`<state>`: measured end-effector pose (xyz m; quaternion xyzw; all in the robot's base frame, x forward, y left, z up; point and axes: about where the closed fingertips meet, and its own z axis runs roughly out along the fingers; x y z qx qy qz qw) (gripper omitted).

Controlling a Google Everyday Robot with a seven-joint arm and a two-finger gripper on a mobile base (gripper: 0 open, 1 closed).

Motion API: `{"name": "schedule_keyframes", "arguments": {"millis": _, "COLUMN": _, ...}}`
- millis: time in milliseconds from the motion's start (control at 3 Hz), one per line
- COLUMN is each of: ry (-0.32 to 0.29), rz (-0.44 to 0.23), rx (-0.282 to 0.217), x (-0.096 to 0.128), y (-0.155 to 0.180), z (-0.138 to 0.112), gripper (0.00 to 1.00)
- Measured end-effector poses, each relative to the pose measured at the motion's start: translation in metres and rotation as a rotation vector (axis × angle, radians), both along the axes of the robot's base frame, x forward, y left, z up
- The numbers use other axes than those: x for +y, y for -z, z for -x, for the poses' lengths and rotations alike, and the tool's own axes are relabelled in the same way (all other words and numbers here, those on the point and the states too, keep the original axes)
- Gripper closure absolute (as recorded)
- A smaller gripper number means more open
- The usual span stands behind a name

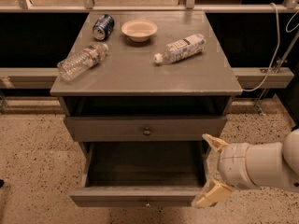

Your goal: Close middle drawer

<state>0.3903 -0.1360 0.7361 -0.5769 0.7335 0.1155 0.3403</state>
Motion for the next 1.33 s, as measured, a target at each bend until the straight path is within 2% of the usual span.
{"name": "schedule_keyframes", "arguments": {"millis": 333, "ry": -0.035, "rz": -0.016, "rx": 0.027, "x": 0.005, "y": 0.003, "z": 0.001, "gripper": 0.00}}
{"name": "schedule_keyframes", "arguments": {"millis": 667, "ry": -0.067, "rz": -0.127, "rx": 0.034, "x": 0.022, "y": 0.038, "z": 0.004, "gripper": 0.00}}
{"name": "schedule_keyframes", "arguments": {"millis": 1000, "ry": -0.135, "rz": -0.226, "rx": -0.021, "x": 0.039, "y": 0.093, "z": 0.007, "gripper": 0.00}}
{"name": "schedule_keyframes", "arguments": {"millis": 1333, "ry": -0.217, "rz": -0.270, "rx": -0.051, "x": 0.051, "y": 0.159, "z": 0.015, "gripper": 0.19}}
